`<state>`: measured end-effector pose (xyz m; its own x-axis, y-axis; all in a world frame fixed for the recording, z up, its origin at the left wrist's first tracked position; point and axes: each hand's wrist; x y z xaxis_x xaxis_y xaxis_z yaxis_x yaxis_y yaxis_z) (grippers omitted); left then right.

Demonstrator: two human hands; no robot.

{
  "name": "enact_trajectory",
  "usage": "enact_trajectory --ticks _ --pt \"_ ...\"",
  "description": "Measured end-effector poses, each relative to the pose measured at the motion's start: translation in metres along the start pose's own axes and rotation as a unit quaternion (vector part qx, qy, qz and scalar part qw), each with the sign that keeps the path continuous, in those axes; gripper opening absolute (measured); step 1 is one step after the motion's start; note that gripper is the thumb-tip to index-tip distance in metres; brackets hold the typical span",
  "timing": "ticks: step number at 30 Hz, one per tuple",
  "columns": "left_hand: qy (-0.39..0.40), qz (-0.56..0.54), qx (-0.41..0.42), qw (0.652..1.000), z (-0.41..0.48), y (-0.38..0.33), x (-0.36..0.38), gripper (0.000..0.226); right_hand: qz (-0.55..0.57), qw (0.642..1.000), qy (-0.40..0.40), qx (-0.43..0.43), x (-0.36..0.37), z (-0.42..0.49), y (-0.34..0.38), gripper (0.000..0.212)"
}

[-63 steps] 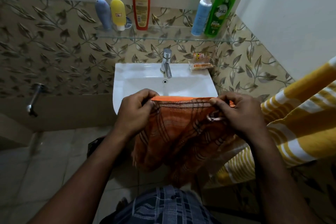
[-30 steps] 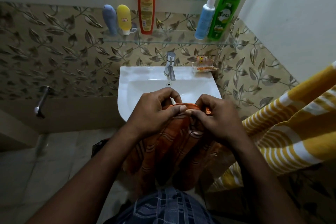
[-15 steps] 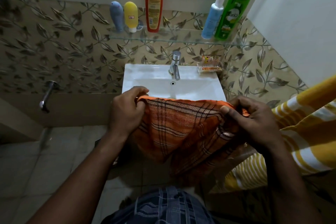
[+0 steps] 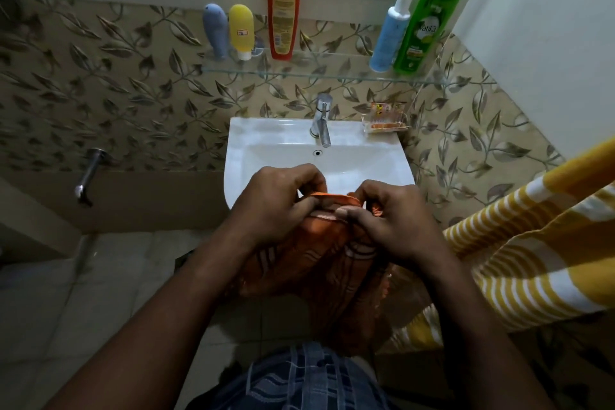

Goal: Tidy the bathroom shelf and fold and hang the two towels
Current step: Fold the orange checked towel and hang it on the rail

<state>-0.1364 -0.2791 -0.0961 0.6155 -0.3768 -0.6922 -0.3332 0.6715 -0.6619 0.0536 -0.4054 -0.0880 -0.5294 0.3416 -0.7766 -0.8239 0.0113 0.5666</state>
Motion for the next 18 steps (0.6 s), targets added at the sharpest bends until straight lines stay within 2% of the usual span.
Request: enact_trajectory --ticks 5,9,12,14,15,17,18 --pt "-0.037 0.14 -0.064 0.987 -0.011 0.025 0.006 0.025 0.014 1.0 -0.005 0.015 -0.007 -0.01 -0.015 0.029" --pt "-0.121 0.212 -0.114 0.963 -0.017 0.047 0.007 0.018 0.044 0.999 -0.007 0.031 -0.016 -0.015 -0.013 0.023" --pt "-0.133 0.224 -0.191 0.946 -0.019 0.058 -0.003 0.021 0.052 0.998 -0.009 0.033 -0.023 -0.018 -0.009 0.021" --pt "-0.124 0.124 -0.249 0.952 -0.016 0.053 -0.004 0.026 0.062 0.998 0.009 0.025 -0.022 -0.018 -0.005 0.022" --pt "-0.128 0.009 -0.283 0.95 -0.011 0.047 -0.002 0.028 0.067 0.997 0.023 0.018 -0.019 -0.019 -0.001 0.024" --pt "-0.148 -0.225 -0.335 0.903 -0.003 0.032 0.002 0.031 0.083 0.995 0.06 0.002 -0.011 -0.019 0.009 0.026" --pt "-0.154 -0.287 -0.335 0.884 0.0 0.026 0.005 0.032 0.095 0.992 0.082 -0.007 -0.007 -0.019 0.014 0.026"
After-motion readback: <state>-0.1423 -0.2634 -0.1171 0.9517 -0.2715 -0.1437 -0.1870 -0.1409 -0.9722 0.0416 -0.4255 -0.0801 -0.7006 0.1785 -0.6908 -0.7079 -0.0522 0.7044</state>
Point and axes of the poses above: each hand's wrist, its own z-axis towards the middle knuckle, its own x-axis out of the palm, y = z × x, and after that the axes turned 2 degrees about -x, right-handed
